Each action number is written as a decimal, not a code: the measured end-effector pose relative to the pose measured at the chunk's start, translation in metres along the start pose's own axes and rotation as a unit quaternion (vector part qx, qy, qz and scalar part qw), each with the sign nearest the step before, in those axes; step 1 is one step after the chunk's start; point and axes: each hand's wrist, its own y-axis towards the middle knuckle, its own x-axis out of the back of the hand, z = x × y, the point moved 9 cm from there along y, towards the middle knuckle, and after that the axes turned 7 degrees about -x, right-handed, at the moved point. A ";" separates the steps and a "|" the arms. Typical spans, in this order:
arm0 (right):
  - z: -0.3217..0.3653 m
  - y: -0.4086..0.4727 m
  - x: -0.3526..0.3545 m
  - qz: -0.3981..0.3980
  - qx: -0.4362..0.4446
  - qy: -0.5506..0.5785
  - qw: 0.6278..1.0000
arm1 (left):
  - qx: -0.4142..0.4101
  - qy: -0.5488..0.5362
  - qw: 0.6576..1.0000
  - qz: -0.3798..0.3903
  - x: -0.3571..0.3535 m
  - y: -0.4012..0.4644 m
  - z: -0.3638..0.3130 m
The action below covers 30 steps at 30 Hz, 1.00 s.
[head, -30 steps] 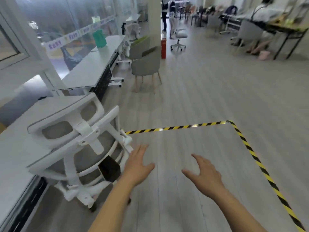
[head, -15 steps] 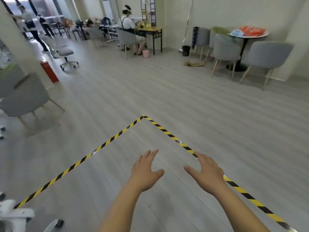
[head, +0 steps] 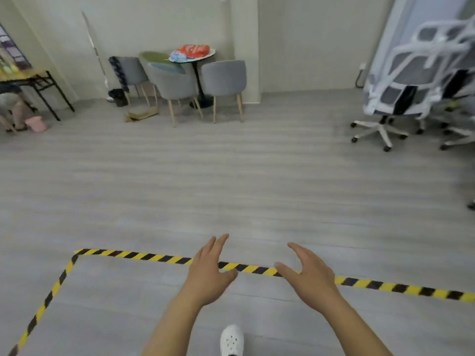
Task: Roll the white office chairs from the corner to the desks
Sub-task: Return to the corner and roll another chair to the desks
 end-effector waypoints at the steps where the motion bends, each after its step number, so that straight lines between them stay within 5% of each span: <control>1: -0.011 0.016 0.013 -0.012 -0.021 0.007 1.000 | -0.019 0.007 1.000 0.017 -0.008 0.028 -0.012; 14: -0.067 0.185 0.222 -0.210 -0.177 0.074 0.959 | -0.219 0.013 0.959 0.182 -0.089 0.368 -0.200; 22: -0.182 0.237 0.311 -0.282 -0.295 0.153 0.900 | -0.306 0.060 0.903 0.297 -0.208 0.486 -0.345; 30: -0.299 0.362 0.443 -0.329 -0.313 0.237 0.859 | -0.310 0.101 0.873 0.362 -0.329 0.627 -0.471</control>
